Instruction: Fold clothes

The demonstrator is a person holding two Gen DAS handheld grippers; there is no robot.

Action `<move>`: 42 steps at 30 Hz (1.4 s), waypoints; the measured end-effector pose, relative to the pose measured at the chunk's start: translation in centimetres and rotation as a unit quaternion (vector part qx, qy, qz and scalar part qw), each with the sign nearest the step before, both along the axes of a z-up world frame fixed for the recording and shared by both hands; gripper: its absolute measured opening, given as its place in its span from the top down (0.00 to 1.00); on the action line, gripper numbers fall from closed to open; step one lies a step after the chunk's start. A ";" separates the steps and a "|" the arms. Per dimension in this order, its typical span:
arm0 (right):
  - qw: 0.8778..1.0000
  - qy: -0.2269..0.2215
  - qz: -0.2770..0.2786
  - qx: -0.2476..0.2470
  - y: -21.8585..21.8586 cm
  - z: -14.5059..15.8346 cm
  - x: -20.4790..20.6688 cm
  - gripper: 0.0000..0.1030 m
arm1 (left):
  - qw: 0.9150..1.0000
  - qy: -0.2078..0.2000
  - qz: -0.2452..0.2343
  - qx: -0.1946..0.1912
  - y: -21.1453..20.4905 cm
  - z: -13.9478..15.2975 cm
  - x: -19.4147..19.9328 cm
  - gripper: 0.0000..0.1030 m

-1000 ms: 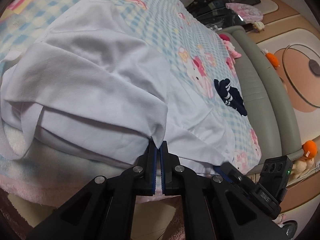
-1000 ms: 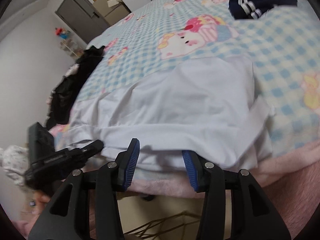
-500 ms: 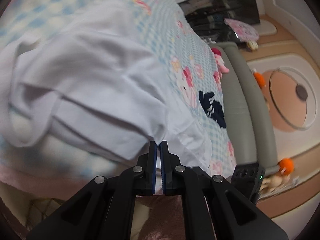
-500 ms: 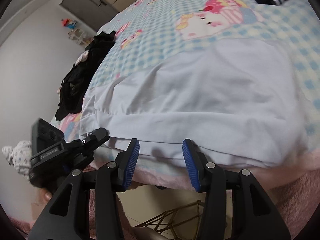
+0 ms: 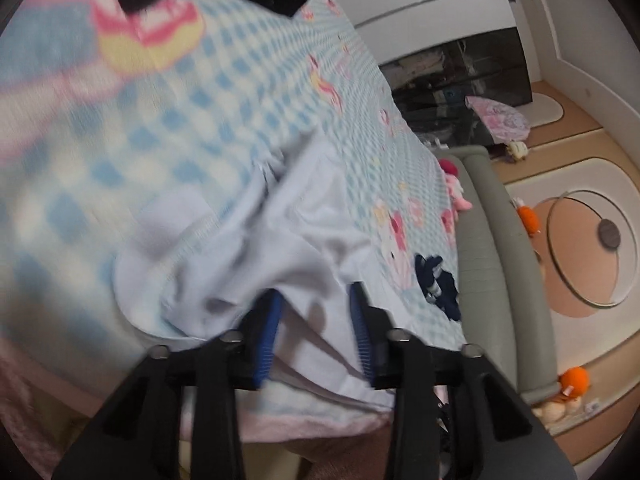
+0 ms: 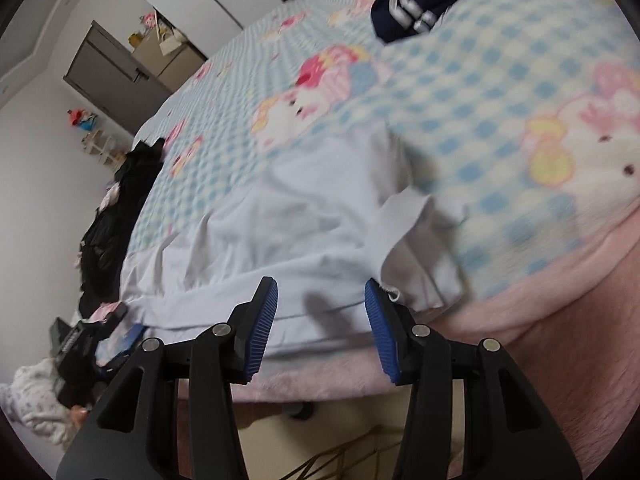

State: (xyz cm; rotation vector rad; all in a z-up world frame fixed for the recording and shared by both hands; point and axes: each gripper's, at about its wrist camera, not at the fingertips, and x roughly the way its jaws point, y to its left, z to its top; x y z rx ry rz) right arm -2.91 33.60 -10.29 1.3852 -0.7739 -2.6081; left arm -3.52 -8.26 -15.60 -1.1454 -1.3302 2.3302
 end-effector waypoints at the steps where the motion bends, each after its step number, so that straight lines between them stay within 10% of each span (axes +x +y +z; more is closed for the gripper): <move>1: 1.000 0.004 -0.001 0.006 0.0 0.0 0.0 0.63 | 1.000 0.003 0.006 -0.014 -0.3 0.3 0.2 0.87; 3: 1.000 0.012 0.000 0.017 0.2 0.1 0.1 0.83 | 1.000 0.010 0.012 -0.024 -1.1 0.9 0.4 0.89; 8: 0.999 0.031 -0.006 0.036 1.1 1.0 0.6 0.90 | 0.997 0.020 0.038 -0.059 -3.3 2.1 1.1 0.91; 19: 0.999 0.009 -0.027 0.023 2.9 0.7 1.3 0.87 | 0.999 0.000 0.047 0.020 -4.8 0.0 1.5 0.89; 23: 0.999 0.006 0.023 -0.030 1.5 0.9 1.4 0.73 | 0.999 0.000 0.003 0.044 -2.1 -0.2 1.5 0.62; 27: 0.999 -0.006 0.050 -0.015 -0.3 0.3 1.0 0.73 | 0.997 -0.009 -0.034 0.064 -0.2 -1.0 0.7 0.62; 42: 0.999 0.007 0.002 -0.033 1.7 -0.6 -0.6 0.65 | 0.999 0.007 -0.004 0.034 -0.5 -0.3 -2.1 0.53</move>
